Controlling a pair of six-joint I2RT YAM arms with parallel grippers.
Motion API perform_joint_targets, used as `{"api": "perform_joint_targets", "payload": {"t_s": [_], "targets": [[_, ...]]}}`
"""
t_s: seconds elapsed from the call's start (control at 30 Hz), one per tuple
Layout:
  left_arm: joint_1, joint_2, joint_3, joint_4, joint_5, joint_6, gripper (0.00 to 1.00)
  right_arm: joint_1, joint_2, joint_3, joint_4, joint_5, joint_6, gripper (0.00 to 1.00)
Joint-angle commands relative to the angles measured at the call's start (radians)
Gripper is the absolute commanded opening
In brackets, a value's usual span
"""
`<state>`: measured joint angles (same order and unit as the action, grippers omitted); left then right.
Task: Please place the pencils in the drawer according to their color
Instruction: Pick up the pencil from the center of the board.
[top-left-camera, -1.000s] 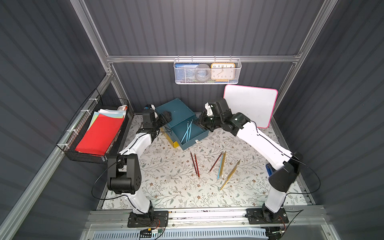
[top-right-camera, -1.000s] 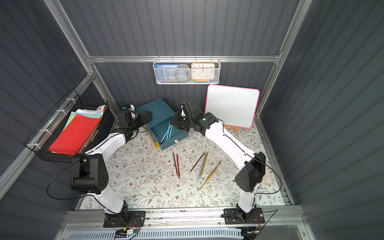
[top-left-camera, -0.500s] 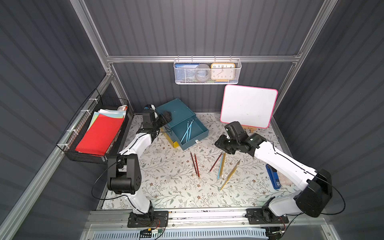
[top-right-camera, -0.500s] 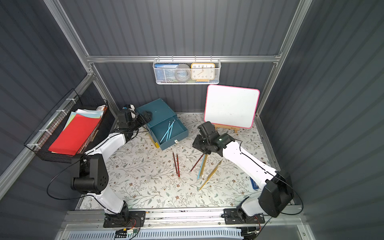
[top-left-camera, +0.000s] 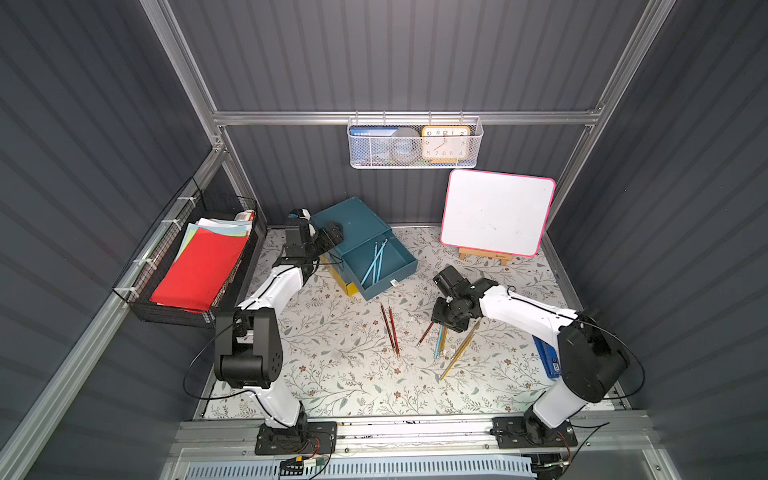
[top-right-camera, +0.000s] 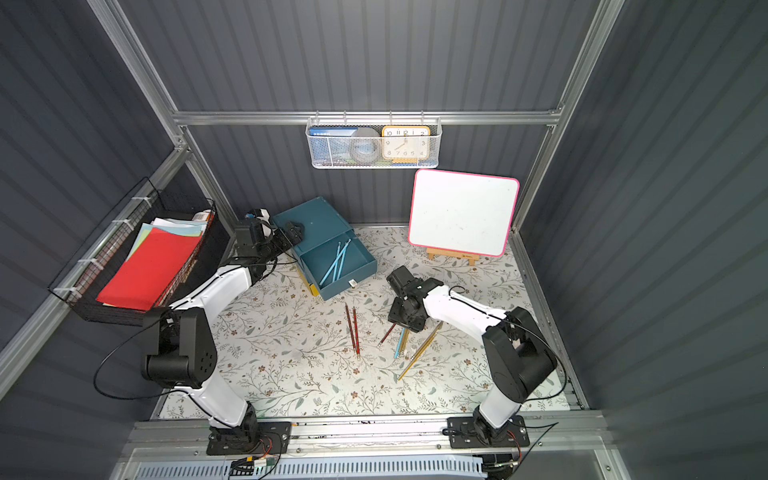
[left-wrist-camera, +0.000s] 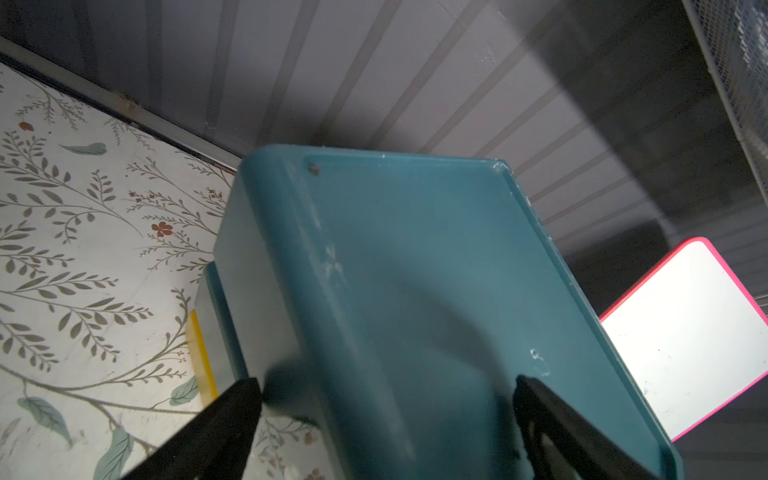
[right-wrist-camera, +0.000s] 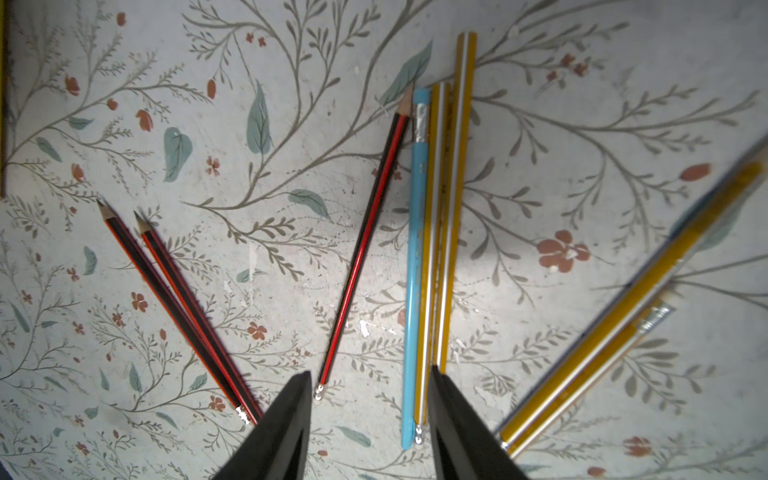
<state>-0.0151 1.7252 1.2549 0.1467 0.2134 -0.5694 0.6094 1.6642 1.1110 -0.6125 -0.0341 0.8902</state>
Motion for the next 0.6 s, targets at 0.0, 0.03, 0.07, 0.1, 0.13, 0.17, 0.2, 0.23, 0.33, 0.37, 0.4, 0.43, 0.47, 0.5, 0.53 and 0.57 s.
{"api": "perform_joint_targets", "payload": {"t_s": [0.0, 0.03, 0.07, 0.1, 0.13, 0.17, 0.2, 0.23, 0.33, 0.37, 0.4, 0.43, 0.47, 0.5, 0.53, 0.57], "targets": [[-0.017, 0.020, 0.017, -0.016, 0.011, 0.006, 1.00, -0.005, 0.026, -0.007, 0.018, -0.002, -0.019, 0.50], [-0.017, 0.020, 0.015, -0.016, 0.012, 0.006, 1.00, -0.006, 0.035, -0.007, 0.023, -0.005, -0.019, 0.50], [-0.017, 0.020, 0.014, -0.015, 0.011, 0.006, 1.00, -0.005, 0.042, -0.008, 0.029, -0.008, -0.018, 0.50], [-0.017, 0.020, 0.016, -0.015, 0.012, 0.006, 1.00, -0.005, 0.049, -0.007, 0.031, -0.009, -0.020, 0.50], [-0.017, 0.020, 0.016, -0.015, 0.012, 0.005, 1.00, -0.005, 0.056, -0.007, 0.035, -0.012, -0.019, 0.50], [-0.017, 0.021, 0.014, -0.015, 0.010, 0.005, 1.00, -0.006, 0.063, -0.007, 0.037, -0.011, -0.020, 0.50], [-0.017, 0.022, 0.013, -0.015, 0.010, 0.005, 1.00, -0.007, 0.070, -0.007, 0.039, -0.013, -0.021, 0.50], [-0.017, 0.022, 0.012, -0.015, 0.012, 0.005, 1.00, -0.007, 0.074, -0.008, 0.042, -0.016, -0.022, 0.50], [-0.017, 0.022, 0.013, -0.015, 0.010, 0.005, 1.00, -0.008, 0.092, -0.011, 0.053, -0.019, -0.023, 0.49], [-0.017, 0.021, 0.013, -0.013, 0.011, 0.005, 1.00, -0.010, 0.098, -0.011, 0.057, -0.023, -0.024, 0.49], [-0.017, 0.023, 0.013, -0.015, 0.010, 0.005, 1.00, -0.011, 0.104, -0.009, 0.059, -0.026, -0.024, 0.49], [-0.017, 0.024, 0.012, -0.015, 0.011, 0.005, 1.00, -0.013, 0.110, -0.010, 0.059, -0.027, -0.023, 0.48], [-0.017, 0.023, 0.012, -0.015, 0.010, 0.005, 1.00, -0.013, 0.115, -0.010, 0.064, -0.030, -0.024, 0.48], [-0.017, 0.022, 0.012, -0.015, 0.010, 0.005, 1.00, -0.013, 0.119, -0.010, 0.067, -0.032, -0.024, 0.48], [-0.017, 0.023, 0.012, -0.015, 0.009, 0.005, 1.00, -0.014, 0.123, -0.010, 0.067, -0.035, -0.025, 0.47], [-0.017, 0.023, 0.012, -0.015, 0.009, 0.005, 1.00, -0.016, 0.126, -0.010, 0.070, -0.036, -0.025, 0.47]]}}
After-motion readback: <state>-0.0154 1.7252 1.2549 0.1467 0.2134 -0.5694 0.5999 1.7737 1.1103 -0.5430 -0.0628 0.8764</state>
